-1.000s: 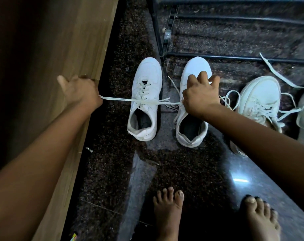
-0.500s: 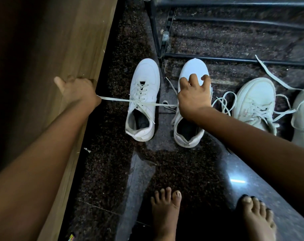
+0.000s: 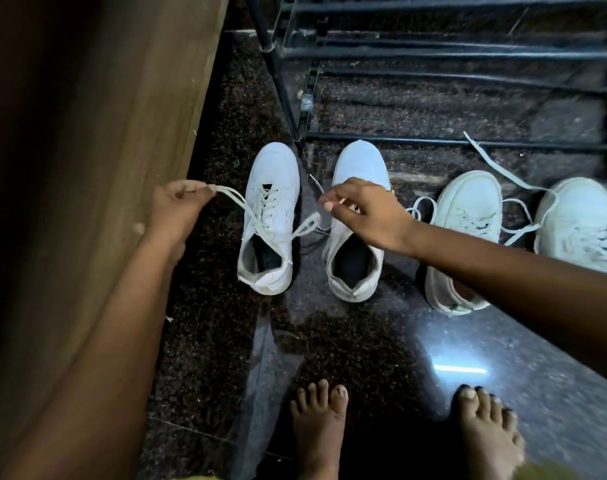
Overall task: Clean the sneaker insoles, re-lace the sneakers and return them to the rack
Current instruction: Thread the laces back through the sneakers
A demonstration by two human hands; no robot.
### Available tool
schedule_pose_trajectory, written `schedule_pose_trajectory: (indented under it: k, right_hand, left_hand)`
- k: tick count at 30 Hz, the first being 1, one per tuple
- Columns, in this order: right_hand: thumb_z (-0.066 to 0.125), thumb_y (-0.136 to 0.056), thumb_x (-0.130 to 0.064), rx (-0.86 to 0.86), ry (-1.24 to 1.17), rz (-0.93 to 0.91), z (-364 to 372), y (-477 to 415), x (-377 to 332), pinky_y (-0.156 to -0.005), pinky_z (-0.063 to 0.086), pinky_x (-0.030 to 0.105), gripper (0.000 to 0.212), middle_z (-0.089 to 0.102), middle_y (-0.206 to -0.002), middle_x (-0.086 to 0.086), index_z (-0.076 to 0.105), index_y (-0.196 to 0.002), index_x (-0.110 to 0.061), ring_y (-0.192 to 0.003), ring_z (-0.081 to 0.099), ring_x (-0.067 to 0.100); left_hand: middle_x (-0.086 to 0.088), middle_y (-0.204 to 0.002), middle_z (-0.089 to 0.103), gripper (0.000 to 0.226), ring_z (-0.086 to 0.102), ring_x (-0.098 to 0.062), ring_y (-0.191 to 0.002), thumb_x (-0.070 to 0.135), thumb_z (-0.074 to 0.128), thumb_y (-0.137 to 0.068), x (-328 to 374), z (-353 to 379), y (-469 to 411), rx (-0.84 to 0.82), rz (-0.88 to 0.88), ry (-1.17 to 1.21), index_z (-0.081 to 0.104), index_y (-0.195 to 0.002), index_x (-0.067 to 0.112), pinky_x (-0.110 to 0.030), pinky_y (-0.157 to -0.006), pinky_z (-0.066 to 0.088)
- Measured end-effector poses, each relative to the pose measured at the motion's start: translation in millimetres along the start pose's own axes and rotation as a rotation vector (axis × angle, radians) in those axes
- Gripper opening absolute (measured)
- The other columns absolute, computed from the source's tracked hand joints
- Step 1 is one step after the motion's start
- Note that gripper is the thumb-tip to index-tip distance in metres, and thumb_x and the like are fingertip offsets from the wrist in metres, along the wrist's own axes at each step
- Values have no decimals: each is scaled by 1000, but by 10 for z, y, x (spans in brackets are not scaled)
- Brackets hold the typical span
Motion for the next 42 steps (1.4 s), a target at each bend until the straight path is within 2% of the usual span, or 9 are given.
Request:
schedule_pose_trajectory:
  k: [2, 5, 8, 15, 20, 26, 33, 37, 42]
  right_hand:
    - [51, -94, -26, 87, -107, -1, -166, 90, 88, -84, 46, 33, 23, 62, -104, 3, 66, -110, -18, -91, 59, 19]
    - [54, -94, -10, 339, -278, 102, -452, 310, 385, -76, 42, 12, 15, 65, -104, 5, 65, -104, -12, -90, 59, 13]
    - [55, -92, -9, 456, -316, 228, -477, 532, 716, -75, 44, 18, 15, 67, -98, 1, 65, -97, -18, -84, 58, 9]
    - [56, -85, -2, 312, -200, 323, -104, 647, 829, -82, 45, 26, 34, 59, -118, 13, 61, -118, -10, -78, 59, 25]
    - [49, -86, 1, 89, -89, 243, 111, 531, 698, -94, 40, 28, 55, 49, -136, 16, 40, -140, -7, -110, 57, 32]
    - [53, -85, -4, 126, -91, 272, 97, 541, 786, -91, 47, 32, 50, 57, -120, 13, 45, -134, -7, -102, 59, 26]
    - [60, -79, -3, 288, -110, 114, -148, 645, 654, -86, 42, 24, 39, 54, -115, 10, 57, -118, -6, -101, 56, 22]
    - [60, -77, -5, 418, -510, 72, -247, 618, 540, -91, 44, 18, 35, 55, -112, 3, 59, -109, -19, -105, 56, 12]
    - [52, -84, 18, 450, -1236, 205, -331, 487, 503, -84, 49, 18, 35, 59, -98, 4, 57, -104, -11, -89, 60, 7]
  left_hand:
    - [2, -93, 62, 37, 59, -6, -80, 26, 72, -82, 27, 156, 216, 40, 23, 138, 58, -115, 19, -23, -81, 45]
    - [1, -104, 59, 47, 57, -10, -89, 22, 72, -82, 168, 385, 544, -3, 168, 31, 53, -125, 18, -19, -77, 45]
    - [-1, -109, 60, 37, 58, -15, -94, 14, 70, -82, 260, 736, 824, -195, 350, -155, 59, -117, 18, -22, -78, 47]
    - [0, -124, 62, 44, 62, -21, -93, 1, 55, -87, 167, 1509, 885, -418, 428, -433, 55, -127, 20, -38, -91, 47]
    - [-6, -140, 49, 71, 54, -27, -117, -9, 44, -88, 99, 1966, 765, -538, 350, -462, 21, -149, 19, -24, -82, 41]
    - [-14, -115, 65, 57, 59, -32, -108, 6, 52, -89, -81, 1948, 692, -434, 260, -531, 36, -142, 14, -35, -91, 46]
    - [-4, -89, 63, 41, 63, -28, -93, 36, 58, -66, -168, 1788, 739, -515, 66, -524, 57, -106, 24, -39, -91, 48]
    - [6, -68, 58, 10, 59, -22, -74, 32, 65, -81, -3, 1646, 707, -504, 119, -504, 60, -76, 25, -37, -82, 45]
    - [13, -45, 48, 22, 42, -11, -58, 35, 64, -85, 526, 1307, 777, -373, 341, -571, 61, -64, 28, -47, -77, 38]
Point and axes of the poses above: each hand's wrist, its own y-axis away from the middle knuckle, its own z-axis out of the palm, x = y × z, the point moved 8 cm from there along -y, towards the middle knuckle
